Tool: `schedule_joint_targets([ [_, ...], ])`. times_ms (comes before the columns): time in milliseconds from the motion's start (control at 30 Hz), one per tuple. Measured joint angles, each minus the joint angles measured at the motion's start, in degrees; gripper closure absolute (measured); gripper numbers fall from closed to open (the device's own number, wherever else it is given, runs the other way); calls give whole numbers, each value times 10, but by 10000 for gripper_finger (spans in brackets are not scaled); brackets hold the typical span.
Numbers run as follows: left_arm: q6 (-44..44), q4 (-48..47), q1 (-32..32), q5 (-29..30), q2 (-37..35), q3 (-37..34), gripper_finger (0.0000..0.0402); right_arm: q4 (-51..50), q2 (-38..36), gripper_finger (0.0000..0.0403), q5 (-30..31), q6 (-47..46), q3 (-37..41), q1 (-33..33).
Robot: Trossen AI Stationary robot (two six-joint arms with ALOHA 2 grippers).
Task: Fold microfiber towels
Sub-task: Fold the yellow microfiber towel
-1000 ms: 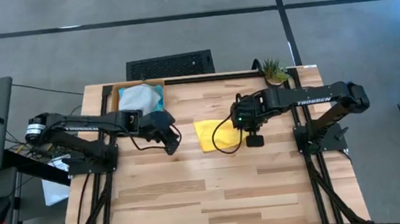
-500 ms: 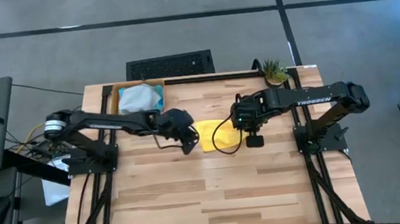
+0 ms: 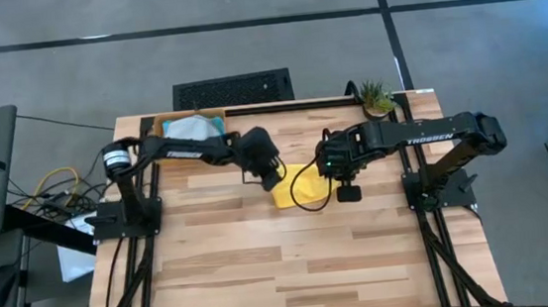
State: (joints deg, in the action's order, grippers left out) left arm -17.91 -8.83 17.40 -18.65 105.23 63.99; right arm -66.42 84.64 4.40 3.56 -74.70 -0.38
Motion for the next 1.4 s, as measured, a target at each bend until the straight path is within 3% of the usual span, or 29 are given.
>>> schedule_joint_targets([
  [267,-52,41,31,-73,47,1,285,9,0,394,1,14,0,0],
  [500,-82,47,32,5,51,1,286,13,0,394,1,15,0,0],
  [900,-87,61,15,14,82,1,286,11,0,394,1,15,0,0],
  [1133,-71,75,9,-8,92,1,288,11,0,394,1,15,0,0],
  [1267,-67,64,9,-22,92,7,313,10,0,394,1,15,0,0],
  [1400,-39,64,8,-16,92,22,369,8,0,394,0,15,0,0],
])
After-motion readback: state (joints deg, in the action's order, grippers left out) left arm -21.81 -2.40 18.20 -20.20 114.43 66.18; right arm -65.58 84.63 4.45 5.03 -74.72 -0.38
